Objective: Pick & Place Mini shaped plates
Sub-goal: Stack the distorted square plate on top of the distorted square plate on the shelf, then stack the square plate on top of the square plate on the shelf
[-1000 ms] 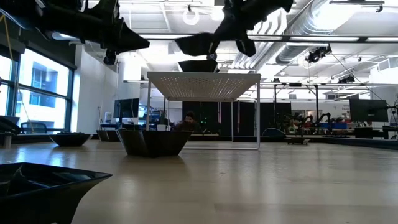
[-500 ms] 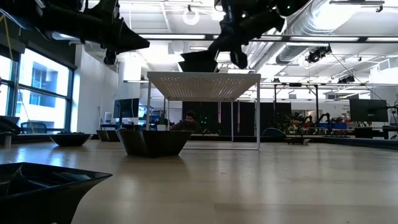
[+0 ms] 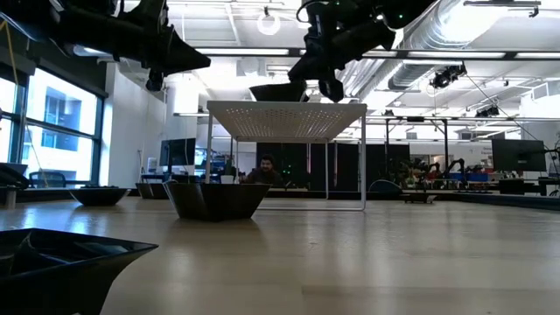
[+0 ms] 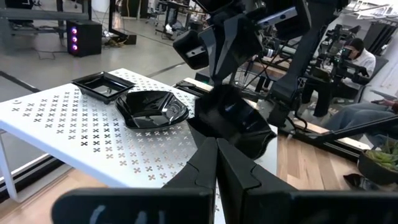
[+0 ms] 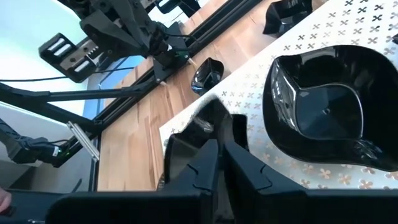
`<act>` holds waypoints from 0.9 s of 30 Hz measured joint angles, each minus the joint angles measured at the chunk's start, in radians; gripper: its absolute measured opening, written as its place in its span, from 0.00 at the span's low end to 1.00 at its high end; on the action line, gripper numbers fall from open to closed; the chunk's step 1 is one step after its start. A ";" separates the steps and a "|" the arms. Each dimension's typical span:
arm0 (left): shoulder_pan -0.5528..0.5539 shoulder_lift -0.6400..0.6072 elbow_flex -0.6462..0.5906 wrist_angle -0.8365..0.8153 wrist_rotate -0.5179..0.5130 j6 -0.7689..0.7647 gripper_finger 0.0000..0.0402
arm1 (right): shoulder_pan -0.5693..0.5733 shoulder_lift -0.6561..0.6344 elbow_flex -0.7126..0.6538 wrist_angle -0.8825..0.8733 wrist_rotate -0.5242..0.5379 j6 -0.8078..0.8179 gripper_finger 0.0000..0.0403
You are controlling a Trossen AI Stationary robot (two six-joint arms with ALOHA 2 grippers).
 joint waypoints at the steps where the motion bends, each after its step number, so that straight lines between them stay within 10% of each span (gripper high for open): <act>1: 0.000 0.000 0.000 0.000 0.002 0.000 0.00 | 0.000 0.000 0.000 0.000 0.008 0.000 0.08; 11: 0.000 0.000 0.000 -0.001 0.034 0.000 0.00 | 0.000 -0.026 0.000 -0.001 0.018 -0.022 0.26; 27: 0.000 0.001 0.000 -0.007 0.033 0.000 0.00 | 0.259 -0.283 -0.216 0.307 0.308 -0.147 0.04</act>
